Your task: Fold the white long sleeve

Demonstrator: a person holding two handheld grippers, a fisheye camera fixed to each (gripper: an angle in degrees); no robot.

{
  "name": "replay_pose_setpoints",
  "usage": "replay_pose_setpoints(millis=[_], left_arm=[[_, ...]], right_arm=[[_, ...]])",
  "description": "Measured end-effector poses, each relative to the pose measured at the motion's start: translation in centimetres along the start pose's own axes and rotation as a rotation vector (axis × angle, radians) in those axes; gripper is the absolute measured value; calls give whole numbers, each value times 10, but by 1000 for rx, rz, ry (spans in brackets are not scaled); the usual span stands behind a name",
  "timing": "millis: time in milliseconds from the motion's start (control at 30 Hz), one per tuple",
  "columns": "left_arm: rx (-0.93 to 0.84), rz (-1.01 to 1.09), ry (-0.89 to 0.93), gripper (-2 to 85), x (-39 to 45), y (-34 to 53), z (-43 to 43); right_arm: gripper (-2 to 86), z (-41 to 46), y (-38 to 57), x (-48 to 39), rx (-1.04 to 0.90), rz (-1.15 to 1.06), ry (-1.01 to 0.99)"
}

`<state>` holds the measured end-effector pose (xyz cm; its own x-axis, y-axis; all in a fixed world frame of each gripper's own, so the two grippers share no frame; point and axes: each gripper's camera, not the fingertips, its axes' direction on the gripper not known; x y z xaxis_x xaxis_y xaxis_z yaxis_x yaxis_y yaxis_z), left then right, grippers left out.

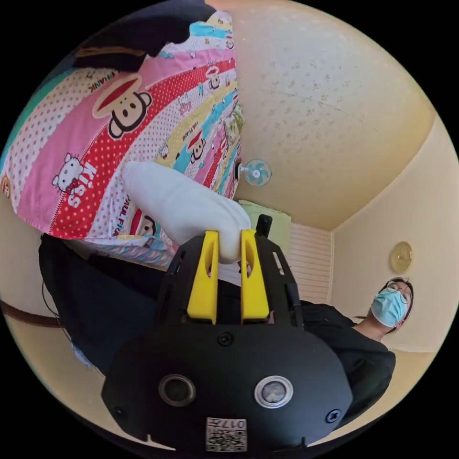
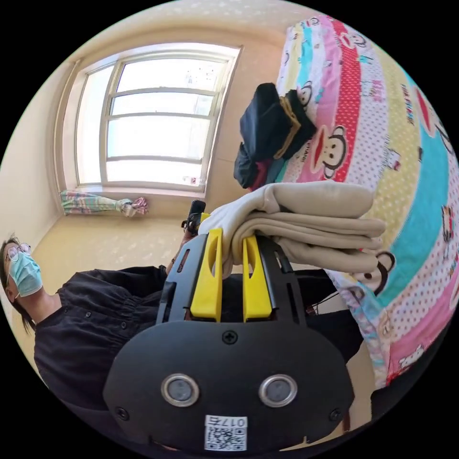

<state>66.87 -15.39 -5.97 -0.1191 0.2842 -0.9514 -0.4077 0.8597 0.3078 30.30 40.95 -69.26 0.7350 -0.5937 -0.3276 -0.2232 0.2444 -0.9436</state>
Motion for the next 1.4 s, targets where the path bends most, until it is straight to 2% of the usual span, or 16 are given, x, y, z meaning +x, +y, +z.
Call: replay_pose_setpoints(millis=[167, 233, 367, 433, 533, 667, 733, 1000, 1100, 1167, 1200, 1233, 1267, 1300, 1367, 1400], left_arm=[[365, 225, -30, 78, 44, 28, -122], [515, 341, -106, 78, 69, 35, -168], [677, 403, -228, 78, 77, 25, -214], [759, 358, -268, 78, 56, 7, -231], [815, 186, -329, 78, 1, -28, -228], [717, -121, -383, 78, -89, -83, -193], [670, -258, -311, 79, -128, -100, -170], [776, -222, -278, 120, -102, -103, -164], [797, -320, -321, 127, -104, -98, -169], [820, -442, -222, 103, -131, -86, -167], [806, -579, -158, 59, -157, -77, -160], [749, -727, -133, 44, -181, -67, -150], [718, -777, -138, 36, -190, -64, -144], [638, -821, -188, 16, -201, -60, -133], [462, -829, -356, 0, -211, -58, -113], [296, -871, -481, -5, -219, -54, -94]], right_arm=[[60, 118, -150, -112, -197, -351, 26], [61, 158, -193, -155, -236, -479, 65], [65, 253, -276, -217, -323, -610, 215], [68, 296, -303, -222, -344, -642, 311], [73, 372, -349, -184, -388, -520, 482], [79, 469, -374, -70, -525, -285, 817], [82, 489, -374, -43, -572, -170, 841], [88, 441, -376, -83, -474, -318, 787], [62, 394, -358, -70, -512, -307, 900], [32, 353, -328, -21, -622, -174, 1059], [28, 343, -317, -4, -663, -125, 1101], [19, 321, -288, 35, -769, -10, 1188], [14, 298, -249, 76, -902, 127, 1272], [12, 286, -226, 97, -977, 201, 1315], [7, 233, -113, 157, -1275, 487, 1422], [7, 220, -84, 165, -1314, 554, 1419]])
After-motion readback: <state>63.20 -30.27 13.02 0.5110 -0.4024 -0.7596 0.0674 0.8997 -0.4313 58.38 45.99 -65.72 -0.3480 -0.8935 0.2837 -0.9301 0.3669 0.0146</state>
